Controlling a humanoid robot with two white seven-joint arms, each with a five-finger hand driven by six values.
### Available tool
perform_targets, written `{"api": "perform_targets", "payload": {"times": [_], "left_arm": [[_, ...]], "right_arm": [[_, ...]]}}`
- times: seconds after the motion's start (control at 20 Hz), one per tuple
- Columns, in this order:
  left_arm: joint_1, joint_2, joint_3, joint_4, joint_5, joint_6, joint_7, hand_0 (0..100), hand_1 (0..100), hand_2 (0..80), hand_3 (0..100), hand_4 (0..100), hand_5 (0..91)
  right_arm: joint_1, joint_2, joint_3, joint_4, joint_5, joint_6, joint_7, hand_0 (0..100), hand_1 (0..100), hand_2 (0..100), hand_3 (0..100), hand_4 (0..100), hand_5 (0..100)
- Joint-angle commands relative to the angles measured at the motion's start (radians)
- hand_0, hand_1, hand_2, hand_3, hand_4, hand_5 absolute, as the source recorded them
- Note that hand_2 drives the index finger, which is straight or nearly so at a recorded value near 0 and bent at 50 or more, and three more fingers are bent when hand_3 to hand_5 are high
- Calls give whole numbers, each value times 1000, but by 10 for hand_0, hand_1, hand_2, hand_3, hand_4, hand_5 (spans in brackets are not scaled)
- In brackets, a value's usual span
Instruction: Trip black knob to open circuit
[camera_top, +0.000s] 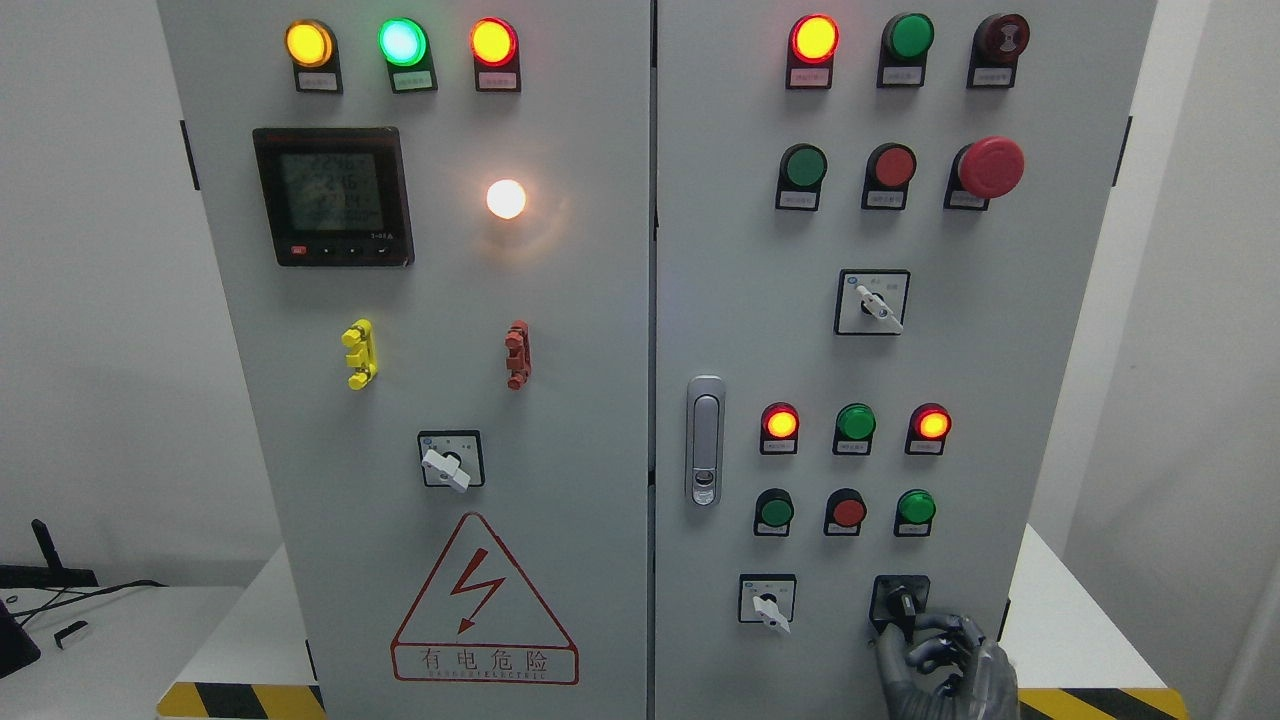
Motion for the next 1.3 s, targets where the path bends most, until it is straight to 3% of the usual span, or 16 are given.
{"api": "perform_targets", "payload": {"times": [0.0, 1.25], "left_arm": [[0, 1, 0, 1, -31, 0, -1, 120, 389, 0, 0, 0, 0], [0, -1, 0, 0, -31, 0, -1, 120, 389, 0, 0, 0, 0]], "right_arm": [[0, 5, 4, 1, -6, 4, 2, 630, 869, 522, 817, 798, 913], [-16, 7, 4, -2, -56, 3, 20, 679, 911, 543, 835, 810, 914]]}}
